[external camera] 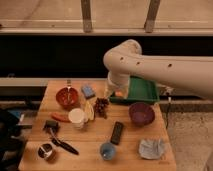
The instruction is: Wipe tray with brush
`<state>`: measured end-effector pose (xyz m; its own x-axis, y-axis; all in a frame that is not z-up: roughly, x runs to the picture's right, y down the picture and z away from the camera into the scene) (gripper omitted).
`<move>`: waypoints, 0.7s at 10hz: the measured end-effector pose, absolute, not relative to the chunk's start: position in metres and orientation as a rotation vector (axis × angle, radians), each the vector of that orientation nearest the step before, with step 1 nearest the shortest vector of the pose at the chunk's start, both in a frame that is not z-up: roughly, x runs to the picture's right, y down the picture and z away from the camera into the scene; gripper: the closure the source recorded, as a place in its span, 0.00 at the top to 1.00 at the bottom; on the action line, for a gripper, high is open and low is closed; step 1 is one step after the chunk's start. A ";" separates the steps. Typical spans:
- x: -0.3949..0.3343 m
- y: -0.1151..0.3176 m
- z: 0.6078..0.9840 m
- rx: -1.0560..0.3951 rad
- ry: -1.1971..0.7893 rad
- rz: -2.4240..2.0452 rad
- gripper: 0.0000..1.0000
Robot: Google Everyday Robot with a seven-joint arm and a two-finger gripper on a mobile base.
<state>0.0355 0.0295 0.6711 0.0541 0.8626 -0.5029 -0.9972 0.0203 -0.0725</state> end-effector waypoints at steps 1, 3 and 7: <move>-0.003 0.034 0.660 -0.484 0.316 1.407 0.63; -0.052 0.048 0.640 -0.516 0.251 1.300 0.63; -0.058 0.050 0.637 -0.520 0.243 1.285 0.63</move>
